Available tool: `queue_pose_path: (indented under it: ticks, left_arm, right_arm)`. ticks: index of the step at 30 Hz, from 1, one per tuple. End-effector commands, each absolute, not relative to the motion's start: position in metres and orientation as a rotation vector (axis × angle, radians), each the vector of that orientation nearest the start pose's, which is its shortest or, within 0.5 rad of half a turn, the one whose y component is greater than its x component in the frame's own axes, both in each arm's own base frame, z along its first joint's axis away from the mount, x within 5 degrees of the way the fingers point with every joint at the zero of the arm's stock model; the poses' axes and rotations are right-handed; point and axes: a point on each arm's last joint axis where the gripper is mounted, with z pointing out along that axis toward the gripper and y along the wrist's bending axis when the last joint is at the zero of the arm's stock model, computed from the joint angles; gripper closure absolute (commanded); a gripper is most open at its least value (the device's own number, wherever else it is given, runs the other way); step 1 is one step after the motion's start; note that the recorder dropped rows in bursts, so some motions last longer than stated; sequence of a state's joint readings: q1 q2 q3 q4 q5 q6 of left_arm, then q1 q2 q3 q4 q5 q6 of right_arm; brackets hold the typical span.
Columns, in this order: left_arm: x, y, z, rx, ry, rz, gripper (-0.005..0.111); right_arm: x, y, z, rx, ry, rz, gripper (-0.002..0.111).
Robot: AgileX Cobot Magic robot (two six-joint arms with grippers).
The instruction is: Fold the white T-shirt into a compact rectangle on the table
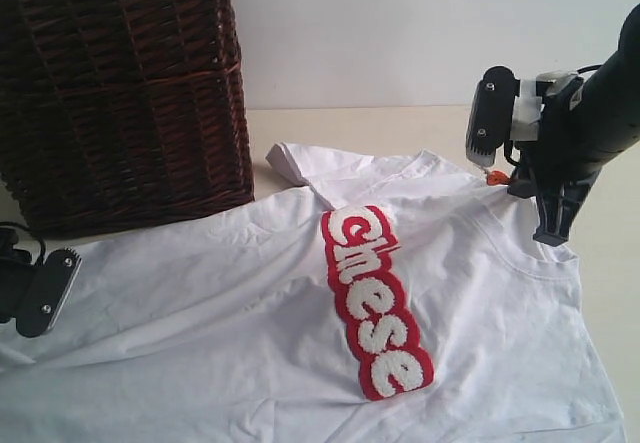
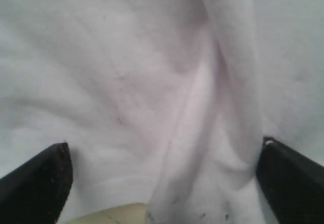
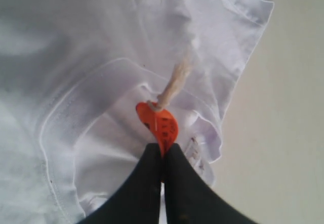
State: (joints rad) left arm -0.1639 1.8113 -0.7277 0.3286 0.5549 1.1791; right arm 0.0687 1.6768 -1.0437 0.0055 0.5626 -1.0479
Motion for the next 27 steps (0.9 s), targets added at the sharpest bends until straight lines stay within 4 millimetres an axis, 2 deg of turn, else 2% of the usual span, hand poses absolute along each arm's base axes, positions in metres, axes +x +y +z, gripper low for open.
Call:
queue_pose_path:
  ticks: [1, 4, 5, 9, 12, 15, 19, 23, 27]
  left_arm:
    - [0.218, -0.029, 0.004, -1.94, -2.127, 0.11, 0.053]
    - [0.218, -0.028, 0.003, -1.969, -2.098, 0.1, 0.099]
    - [0.219, -0.027, 0.003, -1.981, -2.085, 0.097, 0.106]
    - [0.226, -0.027, 0.008, -1.994, -2.081, 0.073, 0.106]
    - [0.246, -0.029, 0.027, -1.91, -2.198, -0.001, 0.107]
    - [0.267, -0.031, 0.057, -1.85, -2.303, -0.085, 0.107]
    - [0.277, -0.031, 0.103, -1.888, -2.396, -0.195, 0.107]
    - [0.276, -0.031, 0.155, -1.983, -2.516, -0.347, 0.107]
    - [0.266, -0.03, 0.21, -2.132, -2.629, -0.54, 0.107]
  right_arm:
    - [0.336, 0.025, 0.207, -1.421, 2.289, -0.297, 0.108]
    - [0.335, 0.025, 0.207, -1.422, 2.29, -0.296, 0.108]
    - [0.335, 0.025, 0.206, -1.424, 2.293, -0.294, 0.108]
    - [0.335, 0.025, 0.206, -1.424, 2.293, -0.294, 0.108]
    - [0.335, 0.025, 0.206, -1.424, 2.293, -0.294, 0.108]
    - [0.335, 0.024, 0.207, -1.457, 2.273, -0.306, 0.108]
    - [0.332, 0.024, 0.213, -1.476, 2.261, -0.311, 0.108]
    - [0.326, 0.024, 0.228, -1.461, 2.238, -0.328, 0.108]
    - [0.314, 0.023, 0.251, -1.438, 2.202, -0.353, 0.108]
